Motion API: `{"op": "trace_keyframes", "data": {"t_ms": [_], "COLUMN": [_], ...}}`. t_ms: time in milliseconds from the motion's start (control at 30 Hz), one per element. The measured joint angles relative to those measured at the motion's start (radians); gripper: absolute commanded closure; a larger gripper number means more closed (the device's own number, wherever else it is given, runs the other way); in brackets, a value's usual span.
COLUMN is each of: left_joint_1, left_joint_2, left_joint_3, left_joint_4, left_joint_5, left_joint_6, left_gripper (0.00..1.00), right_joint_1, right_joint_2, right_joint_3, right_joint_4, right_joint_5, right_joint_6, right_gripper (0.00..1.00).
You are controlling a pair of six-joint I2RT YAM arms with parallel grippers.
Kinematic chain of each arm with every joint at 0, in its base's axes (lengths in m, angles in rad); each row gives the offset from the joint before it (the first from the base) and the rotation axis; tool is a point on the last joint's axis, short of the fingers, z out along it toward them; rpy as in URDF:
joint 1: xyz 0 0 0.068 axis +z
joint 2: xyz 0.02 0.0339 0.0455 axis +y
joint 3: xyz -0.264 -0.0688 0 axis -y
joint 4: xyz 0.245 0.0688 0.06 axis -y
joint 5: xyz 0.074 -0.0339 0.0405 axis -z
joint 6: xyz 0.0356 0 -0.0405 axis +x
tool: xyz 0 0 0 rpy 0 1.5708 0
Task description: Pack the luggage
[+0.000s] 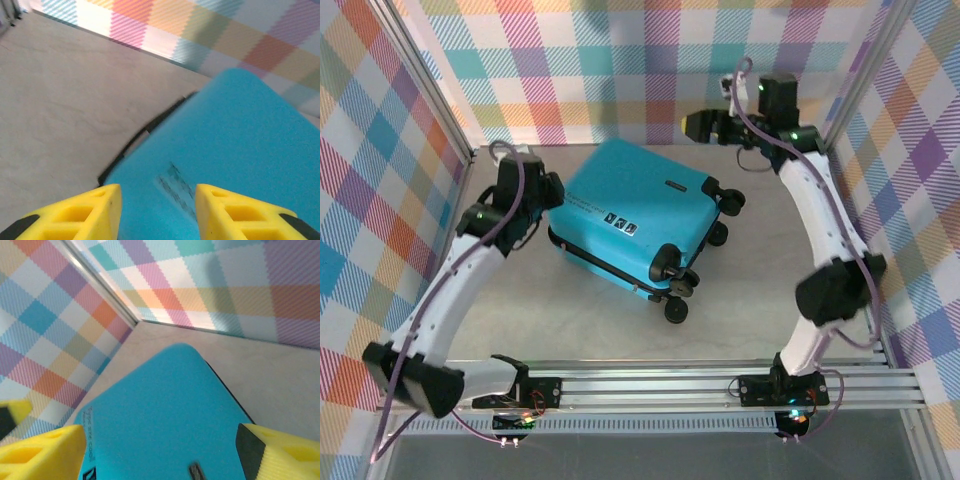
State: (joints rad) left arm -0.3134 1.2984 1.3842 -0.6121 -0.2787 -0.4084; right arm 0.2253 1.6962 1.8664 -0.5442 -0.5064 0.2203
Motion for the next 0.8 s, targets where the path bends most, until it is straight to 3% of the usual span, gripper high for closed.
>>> {"op": "trace_keyframes", "data": {"t_ms": [167, 400, 567, 800], "left_joint_1": [0.123, 0.227, 0.236, 0.236], "left_joint_2": [0.203, 0.440, 0.531, 0.541], "left_joint_3": [0.125, 0.243, 0.237, 0.168], "left_joint_4": [0.017, 0.020, 0.035, 0.101], "left_joint_5": [0.088, 0.169, 0.216, 0.296], "left_joint_6": [0.036, 0.045, 0.046, 0.035], "left_gripper": [0.58, 0.61, 0.64, 0.65], "right_joint_1": [-0.031, -0.037, -0.036, -0.011], "right_joint_2": [-0.220, -0.315, -0.385, -0.356], "right_joint_3": [-0.396, -0.743, -0.873, -0.901], "right_joint_4": [0.082, 0.150, 0.228, 0.338], "right_joint_5": [0.077, 0.105, 0.099, 0.061], "right_joint_6": [0.023, 0.110, 0.174, 0.215], "right_gripper": [0.21, 0.21, 0.22, 0.22]}}
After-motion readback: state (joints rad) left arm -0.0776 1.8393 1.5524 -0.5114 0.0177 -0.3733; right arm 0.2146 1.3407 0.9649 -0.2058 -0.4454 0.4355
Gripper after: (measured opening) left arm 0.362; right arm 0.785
